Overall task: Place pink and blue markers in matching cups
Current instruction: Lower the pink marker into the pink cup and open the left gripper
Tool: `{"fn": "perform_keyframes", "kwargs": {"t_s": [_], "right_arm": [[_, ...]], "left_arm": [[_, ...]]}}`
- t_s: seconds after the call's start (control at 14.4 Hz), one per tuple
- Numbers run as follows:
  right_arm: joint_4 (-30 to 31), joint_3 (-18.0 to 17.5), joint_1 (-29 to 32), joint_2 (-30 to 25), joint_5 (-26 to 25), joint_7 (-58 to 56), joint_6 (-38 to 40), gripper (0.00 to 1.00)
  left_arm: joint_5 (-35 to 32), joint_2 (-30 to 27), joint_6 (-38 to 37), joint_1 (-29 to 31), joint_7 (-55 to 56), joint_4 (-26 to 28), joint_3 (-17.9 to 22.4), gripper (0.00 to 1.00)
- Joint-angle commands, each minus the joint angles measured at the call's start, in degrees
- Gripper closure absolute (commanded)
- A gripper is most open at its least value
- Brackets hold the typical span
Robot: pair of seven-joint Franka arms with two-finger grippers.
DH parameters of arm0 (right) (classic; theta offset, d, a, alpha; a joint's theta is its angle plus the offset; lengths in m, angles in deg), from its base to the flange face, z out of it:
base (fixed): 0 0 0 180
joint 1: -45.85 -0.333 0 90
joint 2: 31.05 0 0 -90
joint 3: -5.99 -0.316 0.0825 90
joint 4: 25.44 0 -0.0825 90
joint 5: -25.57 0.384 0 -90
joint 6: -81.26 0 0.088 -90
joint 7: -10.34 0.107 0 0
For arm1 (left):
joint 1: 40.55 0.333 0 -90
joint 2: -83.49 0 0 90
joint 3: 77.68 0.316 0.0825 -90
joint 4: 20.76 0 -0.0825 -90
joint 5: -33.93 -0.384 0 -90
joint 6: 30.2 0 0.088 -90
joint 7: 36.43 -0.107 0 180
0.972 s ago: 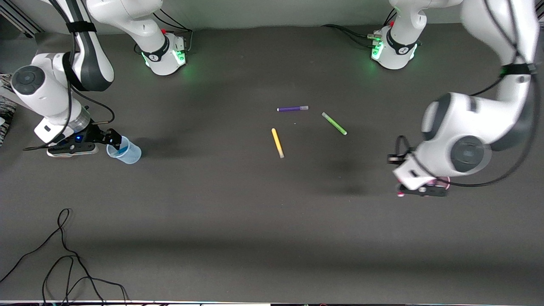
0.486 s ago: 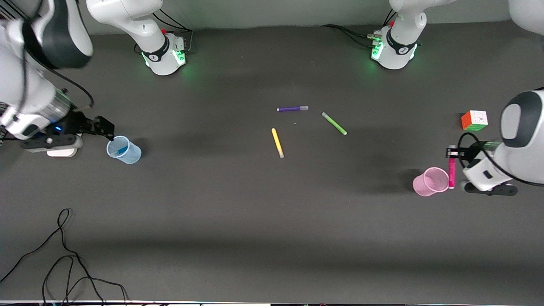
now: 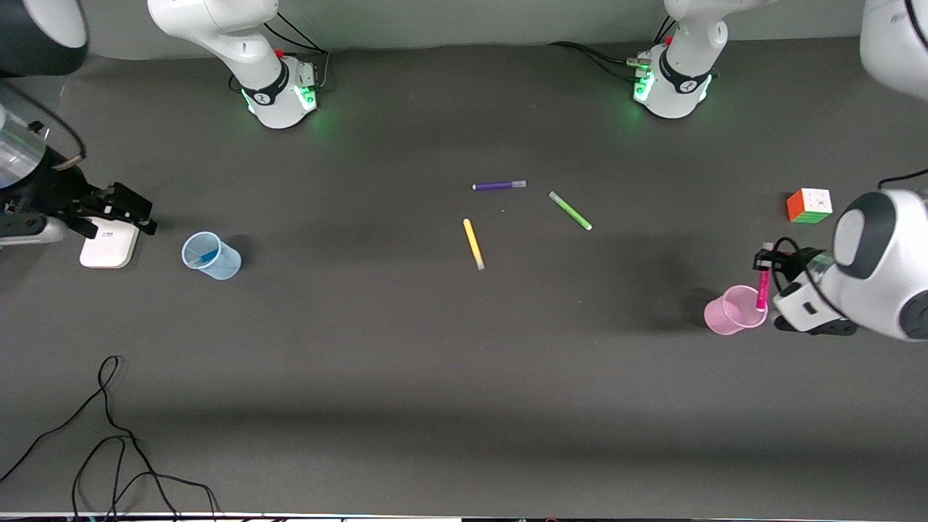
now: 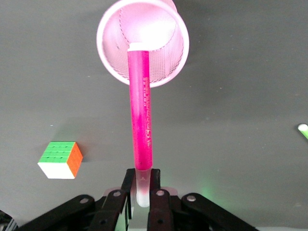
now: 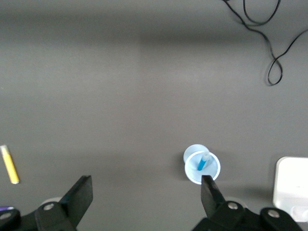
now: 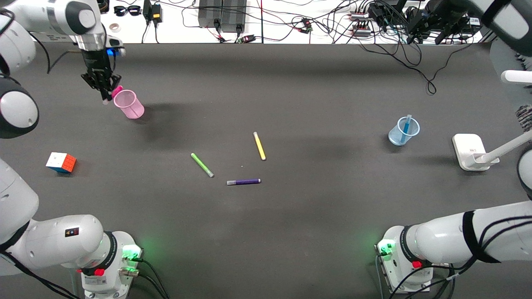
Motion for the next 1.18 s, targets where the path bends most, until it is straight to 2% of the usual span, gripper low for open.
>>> {"fn": "perform_keyframes", "kwargs": {"t_s": [0.0,0.14,0.28,0.35,0.42,0.49,0.69,0.83,1.11], "right_arm": [[-4.71,-0.68,1.01,2.89,1.95,2.59,4.71,0.0],[-4.7,-0.68,1.1,2.89,1.95,2.5,5.68,0.0],[-4.53,-0.68,1.1,2.8,1.95,2.5,6.29,0.0],[-4.53,-0.68,0.92,2.8,1.95,2.42,6.38,0.0],[-4.36,-0.59,0.92,2.8,1.95,2.5,6.39,0.0],[-4.35,-0.59,0.92,2.8,1.95,2.5,6.39,0.0],[-4.0,-0.68,0.75,2.8,1.95,2.33,6.39,0.0],[-4.0,-0.68,0.66,2.98,1.86,2.33,6.39,0.0],[-4.09,-0.68,0.48,2.98,0.19,2.41,4.99,0.0]], "left_arm": [[-1.44,4.55,-3.04,-1.17,2.78,-3.6,0.36,1.0],[-2.23,7.71,-4.36,-1.79,3.83,-6.16,0.36,1.0],[-2.23,8.25,-4.46,-2.05,3.75,-6.34,0.36,1.0],[-2.23,8.26,-4.46,-1.97,3.4,-6.34,0.36,0.69],[-2.23,8.26,-4.54,-1.53,3.13,-6.43,0.36,0.21],[-2.23,8.26,-4.54,-1.44,3.22,-6.43,0.36,0.01],[-3.02,8.08,-5.59,-1.7,3.22,-8.26,0.45,0.0],[-4.6,8.17,-7.61,-1.7,3.39,-12.82,0.27,0.0],[-2.24,1.42,-6.84,-0.12,3.66,-12.24,-0.08,0.0]]}}
